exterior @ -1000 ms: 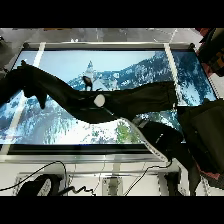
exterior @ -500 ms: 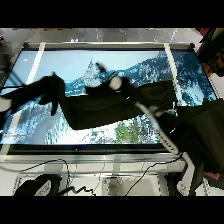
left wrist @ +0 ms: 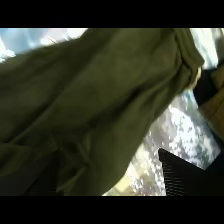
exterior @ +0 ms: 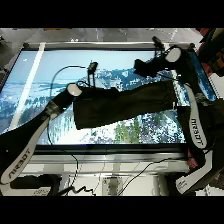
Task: Fold the clothes and pants, and hang the long-sleeved shirts on hangers.
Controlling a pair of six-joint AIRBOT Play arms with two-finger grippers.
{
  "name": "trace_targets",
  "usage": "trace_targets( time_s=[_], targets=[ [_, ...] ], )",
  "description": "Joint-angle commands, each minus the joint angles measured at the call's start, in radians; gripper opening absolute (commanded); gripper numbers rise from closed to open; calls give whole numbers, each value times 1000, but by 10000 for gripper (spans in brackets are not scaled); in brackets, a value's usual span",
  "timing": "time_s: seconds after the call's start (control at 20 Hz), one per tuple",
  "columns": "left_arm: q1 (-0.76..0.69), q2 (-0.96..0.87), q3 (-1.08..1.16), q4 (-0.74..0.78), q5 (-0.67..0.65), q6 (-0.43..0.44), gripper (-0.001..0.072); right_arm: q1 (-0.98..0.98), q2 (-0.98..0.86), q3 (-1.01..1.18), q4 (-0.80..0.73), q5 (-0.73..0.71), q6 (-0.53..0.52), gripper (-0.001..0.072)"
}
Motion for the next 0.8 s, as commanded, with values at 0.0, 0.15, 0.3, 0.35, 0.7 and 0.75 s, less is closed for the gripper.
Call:
trace_targets(
  time_s=[0.0,0.15,0.3,0.35,0.7,0.75],
  targets=[
    [11,-19,40,79,-61,16,685,-90,17,-2,-27,104,-86,32],
    [186,60,40,255,-236,-48,573,-120,17,-2,-39,126,-130,32],
    [415,93,39,400,-438,-92,507,-121,17,-2,-36,124,-152,32],
    [492,88,32,407,-482,-92,507,-116,17,-2,-36,121,-154,32],
    [716,79,-319,222,-369,-24,616,-75,15,-2,-37,75,-158,32],
    [706,76,-376,164,-297,-2,626,-68,15,-2,-36,63,-158,32]
  ],
)
